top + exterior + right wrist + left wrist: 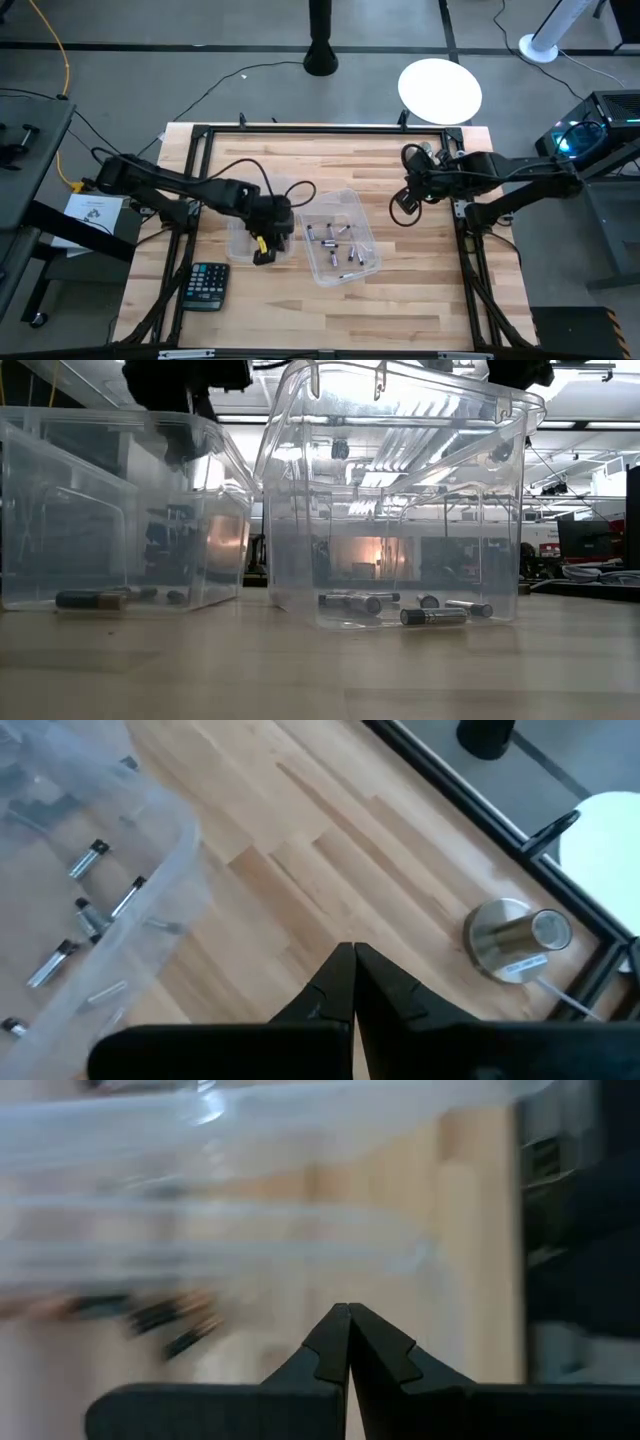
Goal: Sort batteries
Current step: Adjust the transparent bins
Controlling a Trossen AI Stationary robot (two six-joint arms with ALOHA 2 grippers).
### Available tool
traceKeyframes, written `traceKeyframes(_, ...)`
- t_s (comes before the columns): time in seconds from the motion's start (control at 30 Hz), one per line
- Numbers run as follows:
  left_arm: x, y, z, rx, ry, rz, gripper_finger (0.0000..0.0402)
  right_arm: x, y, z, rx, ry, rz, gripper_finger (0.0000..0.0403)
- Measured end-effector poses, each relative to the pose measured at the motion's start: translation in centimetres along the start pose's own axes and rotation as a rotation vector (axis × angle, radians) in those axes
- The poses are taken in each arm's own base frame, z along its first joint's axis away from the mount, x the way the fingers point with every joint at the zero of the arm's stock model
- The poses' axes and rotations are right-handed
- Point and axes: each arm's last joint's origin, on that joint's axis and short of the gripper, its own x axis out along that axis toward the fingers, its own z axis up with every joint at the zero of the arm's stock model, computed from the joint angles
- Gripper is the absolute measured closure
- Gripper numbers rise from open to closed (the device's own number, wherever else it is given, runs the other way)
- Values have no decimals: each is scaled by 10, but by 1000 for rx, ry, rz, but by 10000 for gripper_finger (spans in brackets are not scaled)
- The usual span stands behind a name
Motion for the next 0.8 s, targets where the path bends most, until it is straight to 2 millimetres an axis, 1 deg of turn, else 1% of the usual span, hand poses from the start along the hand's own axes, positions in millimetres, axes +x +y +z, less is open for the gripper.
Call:
traceKeyframes(0.1, -20, 2, -1, 42, 67, 144, 401, 1, -4, 2, -1, 0, -12, 403)
traceKeyframes(0.2, -50, 6, -4, 59, 99, 295, 401, 1, -8, 2, -5, 8, -18, 403)
traceKeyframes(0.27, -68, 11, -11, 32, 100, 377, 401, 1, -10, 3, -4, 11, -24, 403)
traceKeyframes(0.37, -91, 17, -26, -73, 68, 424, 401, 5, -12, -1, -13, 12, -25, 403)
traceKeyframes(0.47, -108, 17, -43, -180, 28, 432, 401, 14, -12, -14, 2, 21, 3, 403)
traceKeyframes(0.67, -139, -1, -72, -271, -121, 405, 401, 40, -7, -52, 12, -1, 158, 403)
traceKeyframes(0.73, -146, -3, -86, -335, -94, 414, 401, 48, -5, -63, 46, -3, 221, 403)
traceKeyframes(0.8, -150, -3, -101, -416, 1, 456, 401, 55, -2, -73, 91, -7, 289, 403)
